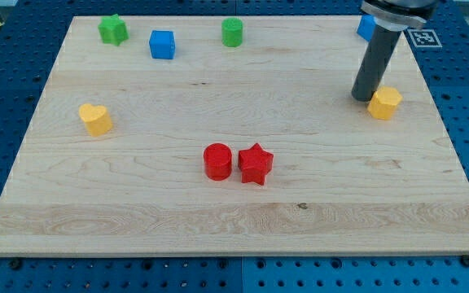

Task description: Place the yellow hexagon to the center right of the board

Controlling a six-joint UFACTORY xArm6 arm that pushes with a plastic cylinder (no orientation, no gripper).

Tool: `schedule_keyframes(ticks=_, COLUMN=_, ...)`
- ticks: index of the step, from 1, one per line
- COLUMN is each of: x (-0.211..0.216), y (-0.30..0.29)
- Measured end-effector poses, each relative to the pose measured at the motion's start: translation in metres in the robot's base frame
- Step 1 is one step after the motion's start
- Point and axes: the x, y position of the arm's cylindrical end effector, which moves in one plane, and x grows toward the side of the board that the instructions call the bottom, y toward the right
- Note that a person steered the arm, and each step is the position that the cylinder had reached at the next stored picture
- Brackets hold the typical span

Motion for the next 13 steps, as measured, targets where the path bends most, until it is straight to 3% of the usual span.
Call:
schedule_keyframes(ticks=4, x=0.008, y=0.008)
schedule_keyframes(ticks=9, x=0.061, y=0.011)
schedule_keyframes(ticks=13, x=0.064, y=0.029)
